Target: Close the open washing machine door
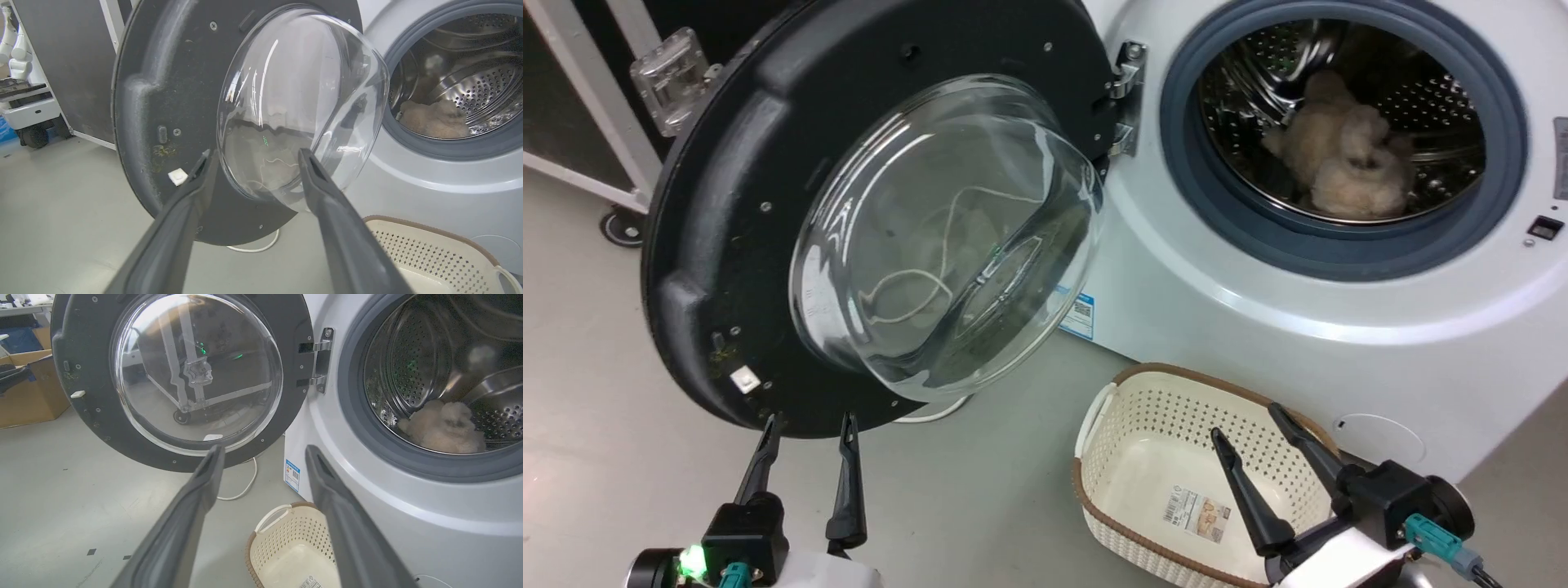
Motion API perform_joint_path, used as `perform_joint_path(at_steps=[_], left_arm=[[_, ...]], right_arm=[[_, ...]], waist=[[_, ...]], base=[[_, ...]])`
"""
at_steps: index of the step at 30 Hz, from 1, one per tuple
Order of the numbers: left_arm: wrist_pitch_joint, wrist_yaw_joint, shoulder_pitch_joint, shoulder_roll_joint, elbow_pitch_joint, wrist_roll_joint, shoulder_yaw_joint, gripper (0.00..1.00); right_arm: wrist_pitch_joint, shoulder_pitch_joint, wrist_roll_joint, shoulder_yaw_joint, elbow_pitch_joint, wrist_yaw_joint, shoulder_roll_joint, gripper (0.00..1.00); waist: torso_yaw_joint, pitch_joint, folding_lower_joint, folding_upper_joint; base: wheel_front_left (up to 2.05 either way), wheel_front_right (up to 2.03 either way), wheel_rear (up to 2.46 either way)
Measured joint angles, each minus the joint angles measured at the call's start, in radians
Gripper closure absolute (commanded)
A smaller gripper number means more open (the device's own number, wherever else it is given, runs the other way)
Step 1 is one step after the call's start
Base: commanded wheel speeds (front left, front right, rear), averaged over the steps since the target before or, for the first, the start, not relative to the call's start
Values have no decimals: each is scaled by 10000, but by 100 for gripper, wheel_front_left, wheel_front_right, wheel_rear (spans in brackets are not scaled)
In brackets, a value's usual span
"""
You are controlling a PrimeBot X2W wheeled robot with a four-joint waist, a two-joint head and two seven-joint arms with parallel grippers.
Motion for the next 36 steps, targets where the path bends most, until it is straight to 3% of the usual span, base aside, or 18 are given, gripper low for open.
perform_joint_path(at_steps=[4,5,7,12,19,20,21,24,25,26,32,33,36], left_arm=[[-86,2,35,0,-17,-2,10,0],[-136,-2,41,8,-19,-13,33,29],[-180,-13,52,10,-15,-21,29,100],[-349,-115,133,10,-79,-311,31,100],[-518,-418,-288,25,-533,-1233,1016,100],[-556,-698,-706,171,-399,-1687,1344,100],[-556,-698,-706,171,-399,-1687,1344,100],[-405,-957,-1817,343,107,-3260,2171,100],[-222,-976,-2146,451,240,-3691,2424,100],[662,-970,-3266,792,771,-5078,3158,100],[2947,-709,-4946,1714,2385,-7511,4109,100],[3833,-251,-5659,1944,3216,-8577,4673,100],[5016,382,-6440,1964,4107,-10140,5425,100]], right_arm=[[-86,-5,88,82,54,2,-13,0],[-142,-7,163,146,88,0,-23,0],[-186,-9,174,186,111,2,-29,0],[-351,-1,263,207,163,2,-90,0],[-525,153,274,104,157,2,-140,0],[-539,244,272,-4,123,2,-140,0],[-539,244,272,-4,123,2,-140,0],[-629,307,268,10,50,2,-184,0],[-660,297,270,33,42,0,-211,0],[-717,286,278,119,38,2,-355,0],[-848,184,487,288,46,2,-717,0],[-888,31,554,372,52,2,-826,0],[-974,-28,640,458,69,2,-930,0]], waist=[[168,5,-1,0],[292,10,0,0],[375,11,0,0],[704,1,0,0],[1005,-17,-1,0],[1056,23,-1,0],[1056,23,-1,0],[1033,204,-1,0],[985,291,-1,0],[826,565,0,0],[507,1097,0,0],[365,1314,1,0],[265,1482,1,0]], base=[[0,0,0],[0,0,0],[0,0,0],[0,0,0],[0,0,0],[0,0,0],[0,0,0],[0,0,0],[0,0,0],[0,0,0],[0,0,0],[0,0,0],[0,0,0]])
